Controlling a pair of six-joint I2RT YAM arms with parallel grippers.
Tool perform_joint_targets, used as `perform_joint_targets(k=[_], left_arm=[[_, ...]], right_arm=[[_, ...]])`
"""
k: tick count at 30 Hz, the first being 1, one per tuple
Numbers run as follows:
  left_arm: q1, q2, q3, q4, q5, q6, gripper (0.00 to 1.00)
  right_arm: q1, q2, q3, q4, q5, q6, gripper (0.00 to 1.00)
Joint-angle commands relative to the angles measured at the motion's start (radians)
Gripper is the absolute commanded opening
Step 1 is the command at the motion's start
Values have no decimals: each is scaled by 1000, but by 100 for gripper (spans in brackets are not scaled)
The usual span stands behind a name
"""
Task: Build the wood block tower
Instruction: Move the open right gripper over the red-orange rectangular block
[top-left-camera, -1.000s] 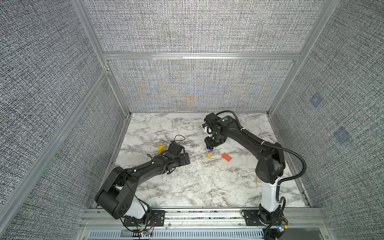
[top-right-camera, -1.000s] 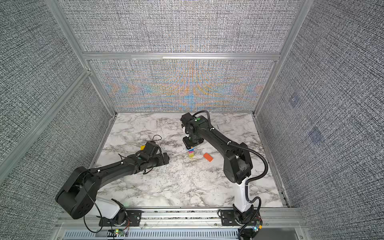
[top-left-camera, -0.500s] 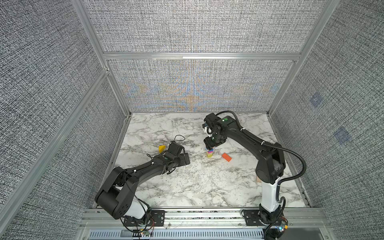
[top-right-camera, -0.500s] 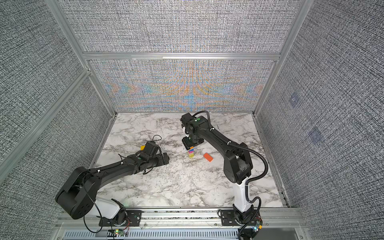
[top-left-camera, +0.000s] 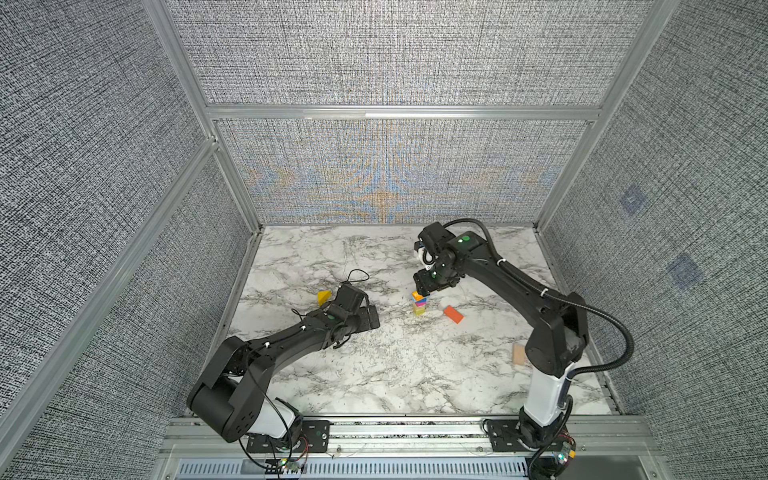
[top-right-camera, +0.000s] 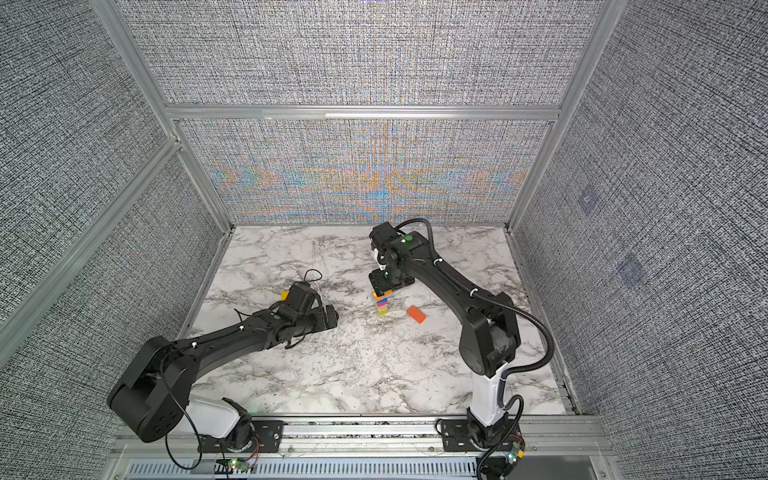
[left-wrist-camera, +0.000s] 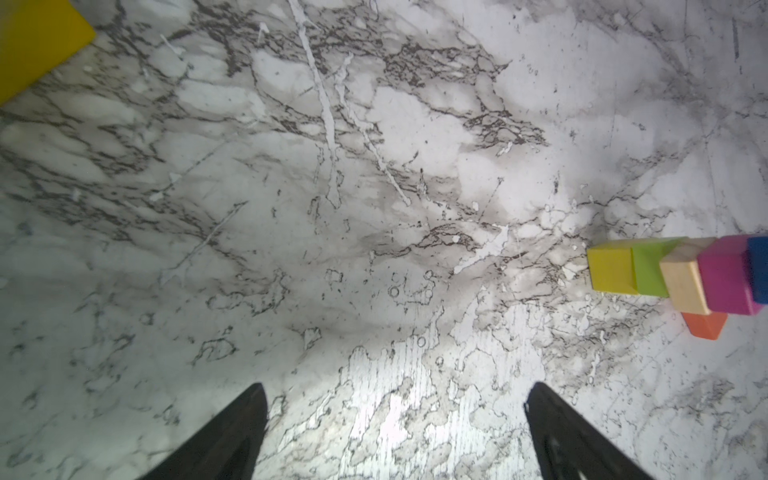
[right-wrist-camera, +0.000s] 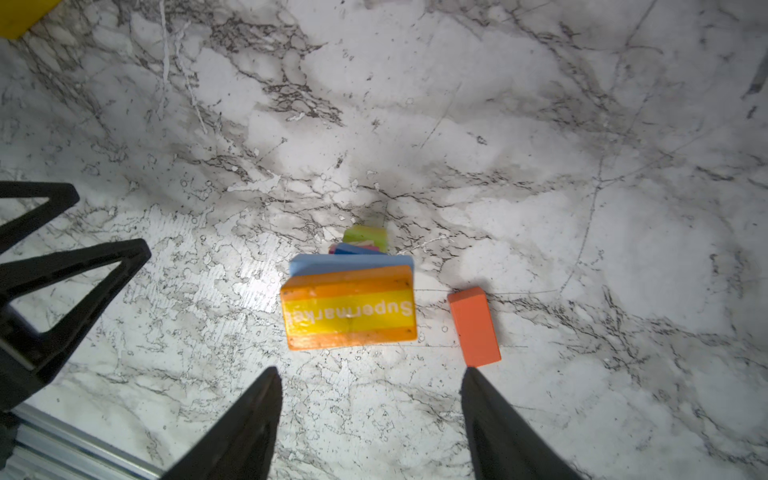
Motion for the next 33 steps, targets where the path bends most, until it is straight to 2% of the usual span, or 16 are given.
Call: perform_joint_targets(k=[1, 8, 12, 14, 22, 28, 33], left_arm=[[0, -10, 15, -7, 2, 8, 98], [0, -19, 50, -53, -5, 15, 98], [0, -18, 61, -65, -11, 14, 98], [0, -17, 65, -71, -17, 14, 98], [0, -24, 67, -92, -26, 15, 98], [0, -32, 51, -89, -33, 13, 98], [0, -30, 38, -73, -23, 9, 98]], right_arm=[[-34, -63, -57, 37, -29, 64, 71], [-176, -227, -258, 118, -99, 171, 71], [-249, -292, -383, 162, -87, 249, 71], [-264, -317, -440, 196, -55, 296, 75], [-268, -343, -641, 368, -54, 463, 79], [-264, -274, -662, 422, -66, 516, 79], [-238, -221, -658, 445, -18, 530, 80]])
